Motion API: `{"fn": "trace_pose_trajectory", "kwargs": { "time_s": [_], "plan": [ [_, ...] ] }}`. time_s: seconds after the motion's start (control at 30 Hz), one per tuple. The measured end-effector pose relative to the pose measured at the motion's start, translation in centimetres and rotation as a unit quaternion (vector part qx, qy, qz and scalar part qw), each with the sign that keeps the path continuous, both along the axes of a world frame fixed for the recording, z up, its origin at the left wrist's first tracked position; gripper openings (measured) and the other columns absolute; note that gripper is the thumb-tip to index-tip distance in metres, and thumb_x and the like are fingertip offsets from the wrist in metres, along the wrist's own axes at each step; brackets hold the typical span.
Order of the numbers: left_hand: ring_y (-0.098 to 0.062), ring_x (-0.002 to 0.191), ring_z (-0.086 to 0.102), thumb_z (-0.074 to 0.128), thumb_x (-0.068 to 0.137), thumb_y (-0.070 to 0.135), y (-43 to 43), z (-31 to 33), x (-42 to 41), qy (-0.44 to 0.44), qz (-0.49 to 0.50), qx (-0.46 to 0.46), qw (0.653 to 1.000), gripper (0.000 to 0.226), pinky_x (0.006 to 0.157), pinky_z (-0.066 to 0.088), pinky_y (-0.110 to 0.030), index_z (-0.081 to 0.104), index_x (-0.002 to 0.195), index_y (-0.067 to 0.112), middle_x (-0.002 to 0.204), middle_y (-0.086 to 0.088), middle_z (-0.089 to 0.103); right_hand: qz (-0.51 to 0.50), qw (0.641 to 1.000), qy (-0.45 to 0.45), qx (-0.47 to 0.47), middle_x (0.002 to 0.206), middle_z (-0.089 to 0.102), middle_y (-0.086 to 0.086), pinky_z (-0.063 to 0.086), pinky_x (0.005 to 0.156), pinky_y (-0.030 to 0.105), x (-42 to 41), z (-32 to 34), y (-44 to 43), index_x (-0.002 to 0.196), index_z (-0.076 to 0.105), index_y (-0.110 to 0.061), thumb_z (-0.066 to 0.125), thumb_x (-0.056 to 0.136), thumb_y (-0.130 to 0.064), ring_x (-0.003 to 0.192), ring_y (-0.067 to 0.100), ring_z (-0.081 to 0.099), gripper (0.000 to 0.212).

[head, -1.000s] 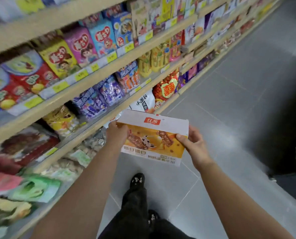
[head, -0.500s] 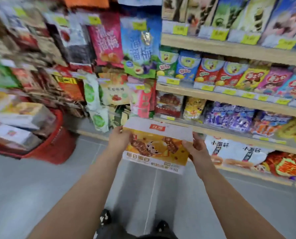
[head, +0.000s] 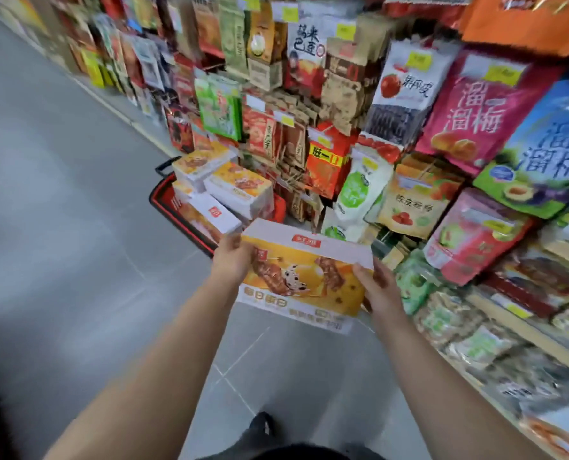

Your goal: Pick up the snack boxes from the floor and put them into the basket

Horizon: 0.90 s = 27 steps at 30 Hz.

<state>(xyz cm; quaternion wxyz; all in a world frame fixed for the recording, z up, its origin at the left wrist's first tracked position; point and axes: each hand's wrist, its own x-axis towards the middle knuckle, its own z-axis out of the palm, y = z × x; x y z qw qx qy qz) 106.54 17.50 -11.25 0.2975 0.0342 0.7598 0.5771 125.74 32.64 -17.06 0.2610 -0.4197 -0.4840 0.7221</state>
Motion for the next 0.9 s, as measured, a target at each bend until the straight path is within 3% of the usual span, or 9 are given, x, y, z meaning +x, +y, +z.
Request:
{"fn": "trace_pose_trajectory", "kwargs": {
  "time_s": [0.07, 0.17, 0.23, 0.33, 0.5, 0.6, 0.67, 0.77, 0.9],
  "plan": [
    [-0.016, 0.078, 0.056, 0.048, 0.088, 0.004, -1.4, 0.2, -3.3, -0.004, 0.031, 0.006, 0.999, 0.028, 0.064, 0.044, -0.026, 0.052, 0.115, 0.011, 0.093, -0.005, 0.058, 0.007, 1.000, -0.011, -0.004, 0.131, 0.058, 0.003, 0.053, 0.082, 0.037, -3.9, -0.3, -0.9, 0.130, 0.051, -0.022, 0.073, 0.082, -0.032, 0.114, 0.022, 0.060, 0.054],
    [-0.014, 0.075, 0.056, 0.047, 0.090, 0.006, -2.7, -0.3, -7.5, -0.017, 0.056, 0.015, 0.998, 0.025, 0.062, 0.043, -0.026, 0.054, 0.113, 0.007, 0.091, -0.004, 0.060, 0.011, 0.999, -0.034, -0.020, 0.120, 0.062, 0.005, 0.056, 0.084, 0.043, -8.6, -0.4, -1.6, 0.122, 0.050, -0.017, 0.075, 0.079, -0.038, 0.105, 0.023, 0.065, 0.054],
    [-0.018, 0.083, 0.059, 0.047, 0.087, 0.008, -3.3, -0.9, -9.7, -0.035, 0.062, 0.006, 0.997, 0.036, 0.065, 0.046, -0.027, 0.051, 0.123, 0.006, 0.107, -0.010, 0.064, 0.023, 0.997, -0.065, -0.016, 0.117, 0.065, 0.011, 0.056, 0.086, 0.048, -11.1, -0.4, -1.7, 0.117, 0.054, -0.012, 0.079, 0.069, -0.051, 0.101, 0.026, 0.068, 0.067],
    [-0.022, 0.095, 0.060, 0.046, 0.088, 0.008, -3.5, -2.3, -12.8, -0.051, 0.067, -0.001, 0.996, 0.041, 0.073, 0.049, -0.031, 0.047, 0.129, 0.008, 0.120, -0.013, 0.060, 0.035, 0.995, -0.091, -0.003, 0.112, 0.069, 0.010, 0.056, 0.087, 0.051, -14.6, -1.4, -1.2, 0.109, 0.061, -0.016, 0.080, 0.065, -0.056, 0.100, 0.027, 0.068, 0.063],
    [-0.017, 0.081, 0.059, 0.046, 0.089, 0.005, -0.8, -3.7, -19.4, -0.069, 0.065, -0.004, 0.995, 0.035, 0.072, 0.050, -0.030, 0.047, 0.124, 0.008, 0.097, -0.007, 0.059, 0.036, 0.991, -0.129, -0.006, 0.112, 0.069, 0.006, 0.056, 0.088, 0.048, -21.4, -3.6, 1.3, 0.116, 0.059, -0.018, 0.075, 0.046, -0.078, 0.100, 0.025, 0.068, 0.093],
    [-0.020, 0.089, 0.060, 0.047, 0.090, 0.010, 1.5, -3.9, -24.0, -0.061, 0.055, -0.021, 0.996, 0.034, 0.074, 0.052, -0.030, 0.046, 0.124, 0.009, 0.103, -0.008, 0.059, 0.035, 0.991, -0.129, -0.019, 0.117, 0.067, 0.006, 0.056, 0.087, 0.051, -26.7, -5.4, 3.8, 0.122, 0.058, -0.021, 0.070, 0.046, -0.085, 0.101, 0.026, 0.067, 0.100],
    [-0.023, 0.094, 0.061, 0.048, 0.090, 0.009, 2.8, -3.9, -27.2, -0.054, 0.045, -0.040, 0.997, 0.036, 0.078, 0.052, -0.033, 0.045, 0.126, 0.010, 0.107, -0.008, 0.059, 0.033, 0.989, -0.139, -0.038, 0.119, 0.065, 0.003, 0.055, 0.089, 0.051, -30.5, -4.6, 4.5, 0.122, 0.055, -0.022, 0.069, 0.053, -0.082, 0.103, 0.025, 0.065, 0.092],
    [-0.023, 0.098, 0.060, 0.051, 0.090, 0.014, 4.3, -3.6, -31.8, -0.043, 0.028, -0.063, 0.997, 0.043, 0.081, 0.051, -0.034, 0.043, 0.132, 0.013, 0.115, -0.008, 0.057, 0.029, 0.988, -0.141, -0.051, 0.110, 0.065, 0.003, 0.056, 0.087, 0.050, -35.3, -3.1, 5.4, 0.109, 0.054, -0.023, 0.066, 0.077, -0.062, 0.098, 0.026, 0.065, 0.052],
    [-0.029, 0.110, 0.061, 0.057, 0.080, 0.024, 6.5, -3.8, -38.5, -0.025, 0.000, -0.078, 0.997, 0.058, 0.096, 0.051, -0.048, 0.045, 0.136, 0.020, 0.132, -0.010, 0.056, 0.036, 0.987, -0.141, -0.063, 0.111, 0.068, 0.004, 0.058, 0.082, 0.051, -41.4, -3.3, 7.6, 0.115, 0.058, -0.026, 0.063, 0.069, -0.074, 0.097, 0.026, 0.068, 0.066]
  ]
}}
